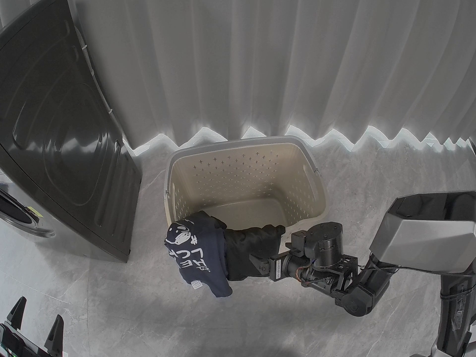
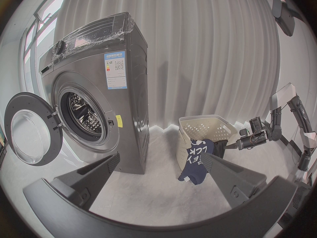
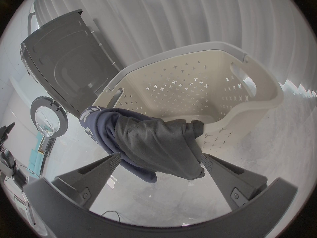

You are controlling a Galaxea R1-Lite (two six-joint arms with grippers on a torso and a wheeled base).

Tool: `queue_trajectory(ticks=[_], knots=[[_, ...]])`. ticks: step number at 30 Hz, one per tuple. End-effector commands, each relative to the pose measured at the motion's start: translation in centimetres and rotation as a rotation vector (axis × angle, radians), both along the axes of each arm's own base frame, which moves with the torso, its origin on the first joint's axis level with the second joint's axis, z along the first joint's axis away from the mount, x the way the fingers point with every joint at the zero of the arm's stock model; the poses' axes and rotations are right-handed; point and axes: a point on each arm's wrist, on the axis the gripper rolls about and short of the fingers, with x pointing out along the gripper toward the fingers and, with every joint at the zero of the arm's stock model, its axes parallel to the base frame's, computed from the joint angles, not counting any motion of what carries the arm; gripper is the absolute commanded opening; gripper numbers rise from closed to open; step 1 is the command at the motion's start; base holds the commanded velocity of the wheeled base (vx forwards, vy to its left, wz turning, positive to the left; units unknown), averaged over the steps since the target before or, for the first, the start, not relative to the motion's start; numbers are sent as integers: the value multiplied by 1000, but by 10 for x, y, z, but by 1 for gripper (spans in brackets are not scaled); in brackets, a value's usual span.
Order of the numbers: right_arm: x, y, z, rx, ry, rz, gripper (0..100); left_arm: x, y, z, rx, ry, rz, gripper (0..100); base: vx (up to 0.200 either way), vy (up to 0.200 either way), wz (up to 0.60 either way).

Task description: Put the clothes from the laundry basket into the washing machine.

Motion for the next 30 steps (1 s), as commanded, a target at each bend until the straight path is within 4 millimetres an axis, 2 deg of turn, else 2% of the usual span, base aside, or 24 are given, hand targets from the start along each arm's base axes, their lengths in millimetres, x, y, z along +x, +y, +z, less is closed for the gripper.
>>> queue_trajectory(ticks=[1, 15, 20, 30], knots=[[5, 8, -17, -12, 12, 9, 100, 0, 0, -5, -2, 1, 1, 100, 0, 0, 0], [24, 26, -26, 10, -39, 27, 100, 0, 0, -5, -2, 3, -7, 100, 0, 0, 0], [28, 28, -32, 5, -42, 35, 100, 0, 0, -5, -3, 3, -7, 100, 0, 0, 0], [33, 31, -32, 26, -70, 37, 100, 0, 0, -5, -3, 1, -7, 100, 0, 0, 0]])
